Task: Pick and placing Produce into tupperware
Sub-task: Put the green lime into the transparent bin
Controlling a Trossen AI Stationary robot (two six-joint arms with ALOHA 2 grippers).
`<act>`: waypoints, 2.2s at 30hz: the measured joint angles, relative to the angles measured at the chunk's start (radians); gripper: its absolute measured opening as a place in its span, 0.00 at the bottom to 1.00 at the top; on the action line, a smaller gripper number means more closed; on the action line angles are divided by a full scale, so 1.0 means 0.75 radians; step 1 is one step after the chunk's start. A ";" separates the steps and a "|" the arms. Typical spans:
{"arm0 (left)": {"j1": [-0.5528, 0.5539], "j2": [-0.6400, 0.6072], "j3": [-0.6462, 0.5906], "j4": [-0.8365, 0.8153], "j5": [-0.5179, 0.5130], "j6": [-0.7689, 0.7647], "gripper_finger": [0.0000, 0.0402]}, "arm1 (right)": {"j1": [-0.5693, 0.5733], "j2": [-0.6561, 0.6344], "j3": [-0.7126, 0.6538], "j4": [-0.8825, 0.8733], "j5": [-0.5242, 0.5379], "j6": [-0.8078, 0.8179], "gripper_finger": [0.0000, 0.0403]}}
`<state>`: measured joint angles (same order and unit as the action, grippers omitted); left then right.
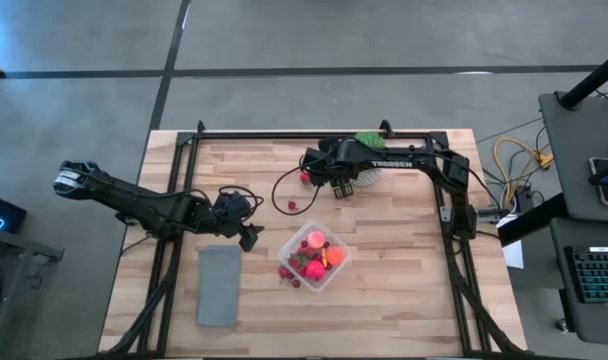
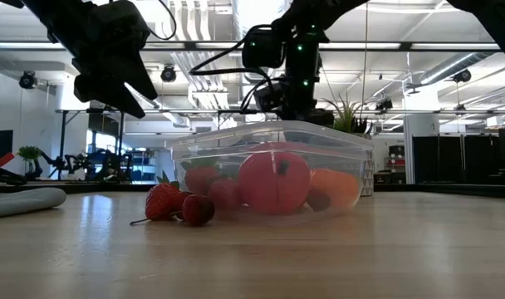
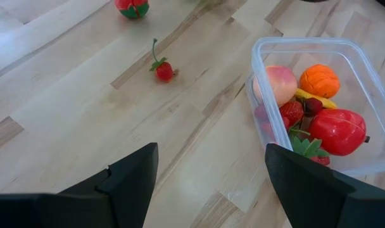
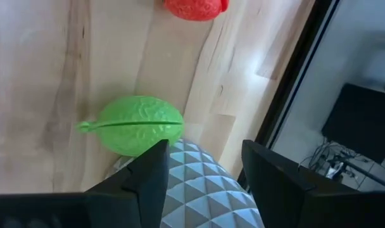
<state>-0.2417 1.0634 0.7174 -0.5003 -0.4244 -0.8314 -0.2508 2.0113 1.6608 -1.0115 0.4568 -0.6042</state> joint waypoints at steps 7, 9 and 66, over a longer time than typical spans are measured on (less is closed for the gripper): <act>0.000 0.000 -0.001 -0.001 0.000 0.000 0.69 | -0.021 0.001 -0.023 0.008 -0.165 0.078 0.46; 0.000 0.001 -0.003 -0.001 0.000 0.000 0.69 | -0.039 0.001 -0.035 0.011 -0.221 0.059 0.46; 0.000 0.001 -0.011 -0.011 -0.001 0.071 0.69 | -0.127 0.008 -0.175 0.126 -0.399 -0.090 0.46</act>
<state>-0.2417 1.0637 0.7091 -0.5087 -0.4252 -0.7784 -0.3464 2.0171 1.5295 -0.9167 0.1574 -0.6714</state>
